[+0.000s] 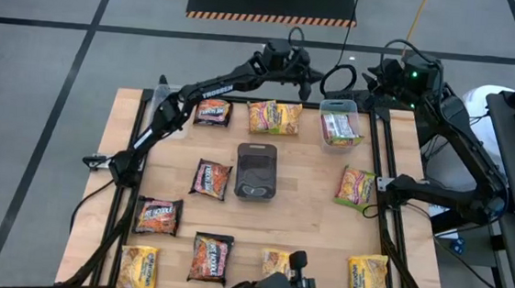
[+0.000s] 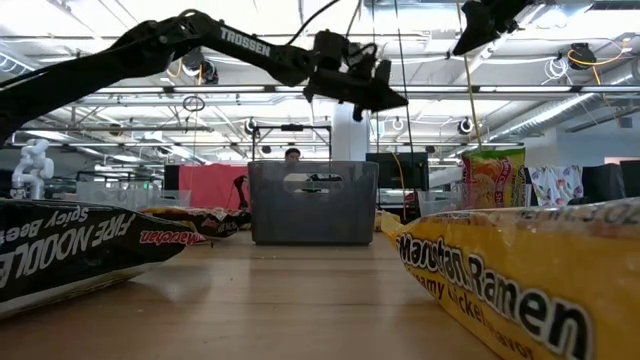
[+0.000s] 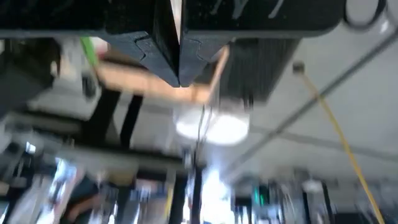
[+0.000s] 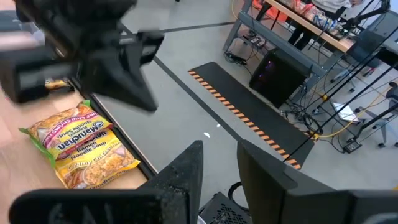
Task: Sort Maruchan noodles
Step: Adjust the green noodle pack
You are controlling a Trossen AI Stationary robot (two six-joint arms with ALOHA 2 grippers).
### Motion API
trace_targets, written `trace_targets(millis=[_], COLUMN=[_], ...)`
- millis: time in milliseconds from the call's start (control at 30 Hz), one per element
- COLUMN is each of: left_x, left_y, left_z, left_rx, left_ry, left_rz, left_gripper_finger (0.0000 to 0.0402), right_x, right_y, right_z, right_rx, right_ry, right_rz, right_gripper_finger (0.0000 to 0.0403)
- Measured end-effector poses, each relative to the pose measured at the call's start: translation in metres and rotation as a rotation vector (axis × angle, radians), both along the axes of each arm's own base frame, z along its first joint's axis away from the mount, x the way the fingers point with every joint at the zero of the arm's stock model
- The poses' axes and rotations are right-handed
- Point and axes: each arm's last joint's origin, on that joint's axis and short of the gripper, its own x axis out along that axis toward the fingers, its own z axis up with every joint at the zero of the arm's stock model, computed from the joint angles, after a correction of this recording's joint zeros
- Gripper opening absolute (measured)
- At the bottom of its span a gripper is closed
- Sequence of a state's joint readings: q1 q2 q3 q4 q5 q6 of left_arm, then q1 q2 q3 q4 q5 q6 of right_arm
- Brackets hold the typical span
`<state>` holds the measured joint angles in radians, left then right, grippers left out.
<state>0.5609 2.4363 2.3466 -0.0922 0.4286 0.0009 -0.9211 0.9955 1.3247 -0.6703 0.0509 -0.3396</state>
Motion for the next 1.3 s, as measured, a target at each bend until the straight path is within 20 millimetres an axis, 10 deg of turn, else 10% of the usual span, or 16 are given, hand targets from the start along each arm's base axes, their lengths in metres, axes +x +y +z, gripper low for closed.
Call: trace_targets(millis=[367,733,1300], left_x=[-0.005,-0.020,-0.054], left_y=[-0.006,-0.003,0.020], left_z=[-0.022,-0.010,0.003], left_rx=[-0.008,-0.089,-0.131], left_ry=[0.220,0.282,0.356], left_rz=[-0.039,-0.012,0.058], left_gripper_finger=[0.0005,0.0005,0.0005], right_x=[0.005,0.051,0.059], right_y=[-0.006,-0.064,-0.144], right_z=[-0.019,-0.066,-0.038], right_rx=[0.179,0.390,0.636], right_ry=[0.049,0.186,0.279], right_rz=[-0.034,0.092,-0.053], right_gripper_finger=[0.0093,0.0093,0.0093])
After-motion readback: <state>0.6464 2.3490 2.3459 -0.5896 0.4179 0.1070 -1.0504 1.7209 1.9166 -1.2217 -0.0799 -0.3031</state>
